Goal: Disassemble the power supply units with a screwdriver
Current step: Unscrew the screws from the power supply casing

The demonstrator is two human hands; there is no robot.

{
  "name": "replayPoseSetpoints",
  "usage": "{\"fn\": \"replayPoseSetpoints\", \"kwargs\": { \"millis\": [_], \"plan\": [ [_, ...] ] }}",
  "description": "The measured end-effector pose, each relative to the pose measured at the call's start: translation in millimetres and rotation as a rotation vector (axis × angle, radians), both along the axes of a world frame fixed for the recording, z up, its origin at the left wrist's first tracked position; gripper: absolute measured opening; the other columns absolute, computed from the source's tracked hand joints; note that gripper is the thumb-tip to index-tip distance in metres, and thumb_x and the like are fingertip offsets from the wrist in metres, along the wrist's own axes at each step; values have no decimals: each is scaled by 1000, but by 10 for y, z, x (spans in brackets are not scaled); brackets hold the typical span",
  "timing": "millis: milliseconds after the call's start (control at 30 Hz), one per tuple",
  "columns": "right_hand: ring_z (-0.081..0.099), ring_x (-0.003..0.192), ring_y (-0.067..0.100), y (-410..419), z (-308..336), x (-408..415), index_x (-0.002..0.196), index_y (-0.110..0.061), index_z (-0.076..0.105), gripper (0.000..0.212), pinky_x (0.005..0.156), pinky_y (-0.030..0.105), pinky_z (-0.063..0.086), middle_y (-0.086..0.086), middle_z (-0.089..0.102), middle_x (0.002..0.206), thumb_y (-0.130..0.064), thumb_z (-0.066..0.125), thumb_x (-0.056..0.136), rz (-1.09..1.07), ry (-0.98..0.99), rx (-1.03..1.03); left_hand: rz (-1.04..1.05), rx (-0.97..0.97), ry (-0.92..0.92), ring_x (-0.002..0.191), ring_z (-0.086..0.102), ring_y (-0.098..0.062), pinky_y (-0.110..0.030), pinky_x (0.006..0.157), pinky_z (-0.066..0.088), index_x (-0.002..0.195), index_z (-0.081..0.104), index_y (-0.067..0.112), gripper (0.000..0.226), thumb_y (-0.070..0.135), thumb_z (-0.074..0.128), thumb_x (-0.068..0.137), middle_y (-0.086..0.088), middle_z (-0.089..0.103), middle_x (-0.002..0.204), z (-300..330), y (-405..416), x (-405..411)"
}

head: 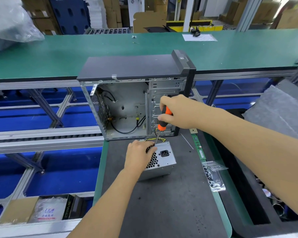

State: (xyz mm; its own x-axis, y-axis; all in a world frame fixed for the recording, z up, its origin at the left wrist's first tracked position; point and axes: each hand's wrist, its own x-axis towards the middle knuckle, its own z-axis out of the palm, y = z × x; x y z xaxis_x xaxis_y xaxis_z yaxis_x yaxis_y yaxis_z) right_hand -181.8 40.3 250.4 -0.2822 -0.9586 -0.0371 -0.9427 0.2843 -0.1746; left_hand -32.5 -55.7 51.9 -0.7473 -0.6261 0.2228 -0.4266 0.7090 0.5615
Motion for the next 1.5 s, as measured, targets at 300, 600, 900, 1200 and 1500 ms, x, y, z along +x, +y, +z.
{"fn": "replayPoseSetpoints", "kwargs": {
  "millis": [300, 600, 900, 1200, 1500],
  "plan": [
    [46, 62, 10, 123, -80, -94, 106, -24, 48, 29, 54, 27, 33, -3, 50, 74, -51, 52, 96, -48, -62, -95, -6, -231, -11, 73, 63, -26, -39, 70, 44, 87, 76, 14, 15, 25, 69, 94, 1, 72, 74, 31, 28, -34],
    [45, 63, 8, 151, -71, -78, 104, -24, 48, 28, 55, 25, 33, -4, 48, 72, -50, 54, 96, -29, -48, -119, -42, -286, -45, 85, 64, -23, -37, 79, 44, 97, 73, 14, 16, 28, 65, 97, 2, 73, 88, 0, 11, -67],
    [45, 57, 8, 204, -32, -104, 101, -24, 49, 25, 52, 23, 31, -8, 45, 65, -47, 56, 95, -44, -43, -203, -59, -172, -176, 94, 58, -22, -35, 81, 41, 103, 55, 17, 19, 35, 47, 104, 1, 65, 98, 33, -34, -164],
    [47, 56, 8, 167, -110, -109, 98, -26, 51, 22, 54, 23, 36, -7, 50, 62, -47, 57, 94, -96, -144, -294, 528, 684, 568, 78, 68, -5, -16, 73, 52, 94, 65, 24, 14, 10, 65, 92, 5, 72, 86, 79, -195, 169],
    [49, 53, 6, -32, -314, 46, 101, -25, 52, 22, 46, 13, 32, -5, 56, 67, -45, 58, 95, -95, -215, -249, 606, 1388, 636, 55, 43, -9, -25, 55, 35, 95, 64, 12, 23, 32, 55, 100, 6, 49, 66, -187, -294, 493]
  ]
}}
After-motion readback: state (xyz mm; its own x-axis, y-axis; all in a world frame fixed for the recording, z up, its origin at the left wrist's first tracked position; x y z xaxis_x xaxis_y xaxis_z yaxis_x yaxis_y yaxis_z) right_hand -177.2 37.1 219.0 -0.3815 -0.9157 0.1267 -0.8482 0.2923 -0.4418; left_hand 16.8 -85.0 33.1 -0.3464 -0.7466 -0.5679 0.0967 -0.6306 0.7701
